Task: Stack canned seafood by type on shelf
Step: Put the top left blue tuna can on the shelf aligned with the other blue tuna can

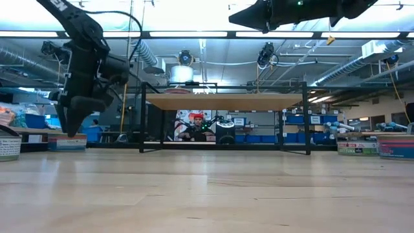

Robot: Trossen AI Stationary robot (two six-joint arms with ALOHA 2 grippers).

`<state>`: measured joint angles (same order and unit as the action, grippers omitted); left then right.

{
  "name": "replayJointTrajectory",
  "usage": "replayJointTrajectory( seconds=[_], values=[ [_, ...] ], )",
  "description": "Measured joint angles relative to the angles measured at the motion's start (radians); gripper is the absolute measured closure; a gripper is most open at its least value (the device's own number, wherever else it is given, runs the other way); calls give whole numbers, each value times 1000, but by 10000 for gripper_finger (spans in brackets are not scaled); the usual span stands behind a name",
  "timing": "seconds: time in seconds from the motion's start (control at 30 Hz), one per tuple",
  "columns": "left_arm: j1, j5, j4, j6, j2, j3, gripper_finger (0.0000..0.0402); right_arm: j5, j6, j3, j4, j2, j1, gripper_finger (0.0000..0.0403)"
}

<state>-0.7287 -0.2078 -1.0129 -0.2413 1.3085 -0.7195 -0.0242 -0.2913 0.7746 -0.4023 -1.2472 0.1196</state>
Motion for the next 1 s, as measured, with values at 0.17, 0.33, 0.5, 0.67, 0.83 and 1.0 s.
replayJointTrajectory(
  seconds=[0.17,0.33,0.5,0.67,0.83,1.0],
  values=[
    [-5,-44,-5,-17,37,-4,262,0,0,0,0,0,0,390],
    [-5,-58,-7,-24,38,-4,315,0,-7,0,0,0,0,389],
    [-4,-49,-5,-24,38,-4,362,0,-7,0,0,0,0,389],
    [-1,-47,-11,-17,38,-17,389,0,-8,0,0,0,0,389],
    [4,-79,-61,1,41,-65,400,0,-8,0,0,0,0,389],
    [3,-106,-120,3,41,-111,401,0,-11,0,0,0,0,390]
  ],
)
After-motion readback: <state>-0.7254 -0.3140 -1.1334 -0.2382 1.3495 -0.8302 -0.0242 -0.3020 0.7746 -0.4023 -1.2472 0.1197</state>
